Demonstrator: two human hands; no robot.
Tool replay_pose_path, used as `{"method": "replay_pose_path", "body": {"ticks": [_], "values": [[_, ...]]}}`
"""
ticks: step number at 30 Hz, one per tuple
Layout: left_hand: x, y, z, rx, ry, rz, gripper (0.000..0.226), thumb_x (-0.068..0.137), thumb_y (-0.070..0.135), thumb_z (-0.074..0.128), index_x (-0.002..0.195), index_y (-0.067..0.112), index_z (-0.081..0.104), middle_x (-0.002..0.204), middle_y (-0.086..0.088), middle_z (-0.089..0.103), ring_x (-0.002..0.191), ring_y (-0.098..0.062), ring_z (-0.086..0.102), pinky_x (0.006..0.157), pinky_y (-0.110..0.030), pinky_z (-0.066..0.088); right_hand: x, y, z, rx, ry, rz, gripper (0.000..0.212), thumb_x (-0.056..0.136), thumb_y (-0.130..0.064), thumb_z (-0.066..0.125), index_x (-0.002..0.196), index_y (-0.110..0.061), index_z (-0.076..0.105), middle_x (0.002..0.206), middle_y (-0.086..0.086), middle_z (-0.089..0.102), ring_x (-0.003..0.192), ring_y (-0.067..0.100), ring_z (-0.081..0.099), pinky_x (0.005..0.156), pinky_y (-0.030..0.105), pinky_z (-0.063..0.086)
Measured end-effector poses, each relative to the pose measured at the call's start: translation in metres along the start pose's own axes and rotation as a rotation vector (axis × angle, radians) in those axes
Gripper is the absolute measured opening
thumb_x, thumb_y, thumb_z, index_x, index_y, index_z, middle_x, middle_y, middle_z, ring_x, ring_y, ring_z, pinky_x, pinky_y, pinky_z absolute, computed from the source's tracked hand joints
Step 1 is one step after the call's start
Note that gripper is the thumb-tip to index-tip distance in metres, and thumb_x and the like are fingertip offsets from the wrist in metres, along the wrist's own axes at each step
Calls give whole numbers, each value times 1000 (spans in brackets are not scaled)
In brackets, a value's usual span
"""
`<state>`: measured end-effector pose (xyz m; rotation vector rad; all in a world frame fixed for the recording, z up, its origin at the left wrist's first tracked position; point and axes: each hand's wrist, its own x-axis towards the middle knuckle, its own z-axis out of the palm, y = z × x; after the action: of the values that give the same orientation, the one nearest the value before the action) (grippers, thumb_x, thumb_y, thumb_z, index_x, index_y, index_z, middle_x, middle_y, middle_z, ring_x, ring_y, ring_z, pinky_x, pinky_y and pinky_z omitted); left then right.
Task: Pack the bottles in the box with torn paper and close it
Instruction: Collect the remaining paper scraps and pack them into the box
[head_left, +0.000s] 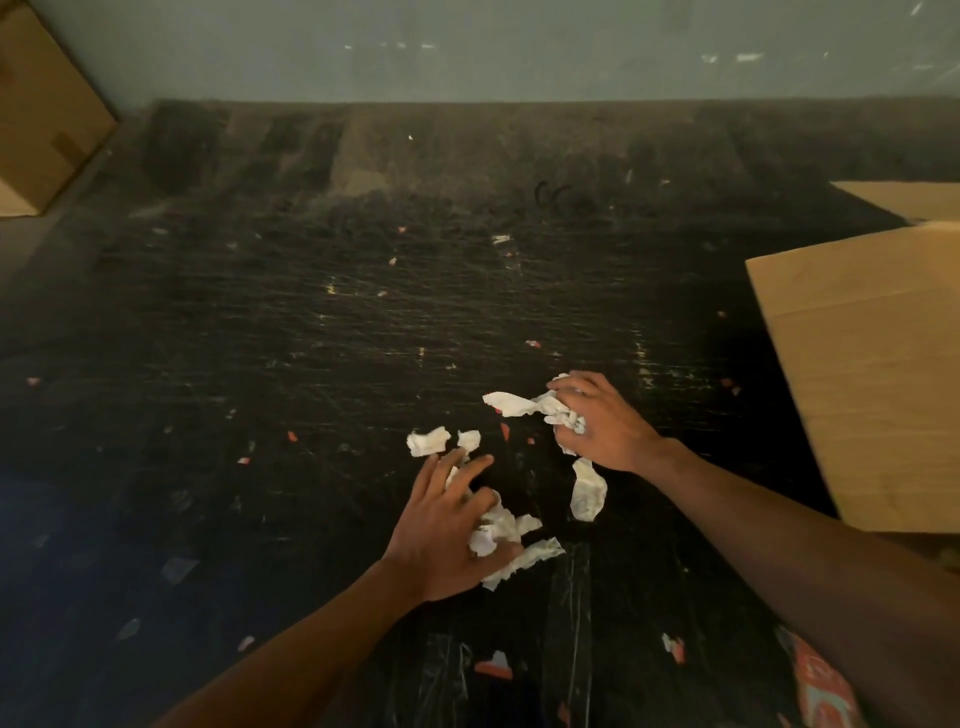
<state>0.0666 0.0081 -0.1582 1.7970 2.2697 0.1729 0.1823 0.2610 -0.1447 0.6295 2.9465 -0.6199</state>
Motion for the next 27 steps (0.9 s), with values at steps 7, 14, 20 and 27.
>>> {"method": "replay_pose_path", "body": {"ticks": [7,14,20,27], "values": [[-5,11,4,-20,36,-47,118,55,101,36,147,28,28,164,-9,1,150,-37,-7,116,-67,3,-18,1,-11,181,-94,-48,76,84,-39,67,146,-49,24,155,-4,25,144,19,20,116,49,23],[7,5,4,62,-73,-59,138,46,102,42,147,41,-27,155,-8,-40,138,-43,-38,111,-69,-12,-44,-15,-8,-208,-260,-162,117,57,-93,51,145,-55,-17,153,-2,-42,137,27,-44,106,66,-22],[20,-14,-6,79,-78,-131,129,50,100,43,144,48,-27,151,-7,-46,135,-45,-41,109,-67,-16,-49,-12,15,-397,-242,-240,114,60,-95,44,147,-53,-15,154,3,-40,138,33,-42,107,71,-15],[27,-39,-5,61,-10,-105,109,61,96,40,152,44,9,162,-9,9,148,-40,0,117,-65,5,-29,-19,24,-428,-113,-269,96,71,-93,31,149,-53,-6,162,7,-23,144,38,-29,108,74,-7]]}}
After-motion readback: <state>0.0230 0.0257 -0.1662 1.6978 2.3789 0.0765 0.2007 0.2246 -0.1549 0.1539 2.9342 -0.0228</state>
